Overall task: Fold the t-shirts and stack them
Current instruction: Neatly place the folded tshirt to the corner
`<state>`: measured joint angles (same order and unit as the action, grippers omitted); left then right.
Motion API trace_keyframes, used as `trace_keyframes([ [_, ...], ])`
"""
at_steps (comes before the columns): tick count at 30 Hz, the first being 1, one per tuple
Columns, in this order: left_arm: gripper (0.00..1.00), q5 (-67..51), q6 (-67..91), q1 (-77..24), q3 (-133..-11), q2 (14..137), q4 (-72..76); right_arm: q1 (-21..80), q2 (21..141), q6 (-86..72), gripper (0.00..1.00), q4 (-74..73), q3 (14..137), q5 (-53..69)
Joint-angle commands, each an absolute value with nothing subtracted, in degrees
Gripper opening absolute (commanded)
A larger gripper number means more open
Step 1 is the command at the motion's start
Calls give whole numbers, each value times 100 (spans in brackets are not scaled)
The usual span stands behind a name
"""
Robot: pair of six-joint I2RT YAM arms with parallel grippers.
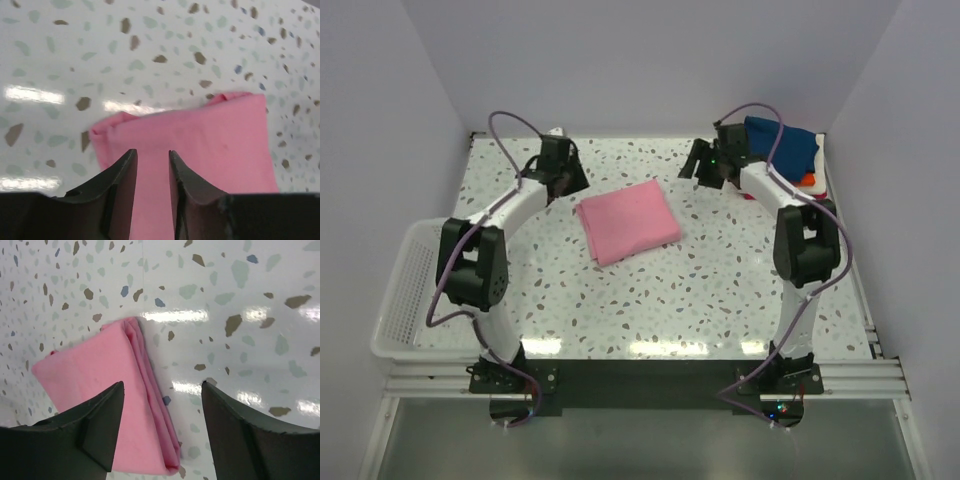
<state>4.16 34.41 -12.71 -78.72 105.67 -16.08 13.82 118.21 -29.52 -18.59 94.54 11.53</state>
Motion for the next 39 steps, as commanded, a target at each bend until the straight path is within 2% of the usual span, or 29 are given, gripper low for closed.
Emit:
trace_keyframes([
  [1, 34, 659, 3190, -2396, -7559, 9976, -1529, 1178, 11303, -3252, 65, -1556, 8860, 1239],
  [2, 29, 677, 3251, -2582, -7498, 9949, -1503, 1099, 11268, -3287, 64, -1486, 8764, 1283],
  [3, 17, 668, 3278, -2758, -7384, 9941, -1407, 1064, 11181, -3348, 63, -1433, 8589, 1335],
  [6, 6, 598, 3331, -3382, -7391, 10150, -1283, 949, 11136, -3392, 60, -1327, 8350, 1450],
  [7, 6, 624, 3331, -3610, -7435, 10238, -1257, 932, 11127, -3393, 59, -1318, 8315, 1485],
  [16, 3, 773, 3410, -3849, -7708, 11495, -1187, 905, 11118, -3366, 56, -1231, 8130, 1652],
  [20, 2, 659, 3436, -3937, -7656, 11847, -1222, 923, 11135, -3305, 59, -1055, 8033, 1845],
  [24, 3, 694, 3454, -3999, -7392, 11585, -1073, 1081, 11381, -2946, 67, -1195, 8279, 2135],
  [28, 4, 738, 3340, -4008, -7330, 11417, -1151, 1431, 11610, -2523, 81, -1169, 8673, 2180],
  [32, 4, 607, 3235, -3999, -7094, 11181, -1239, 1678, 12128, -2136, 82, -1660, 9237, 2136],
  [39, 4, 484, 3199, -3973, -6539, 10600, -1186, 1968, 12340, -2171, 82, -1713, 9070, 1864],
])
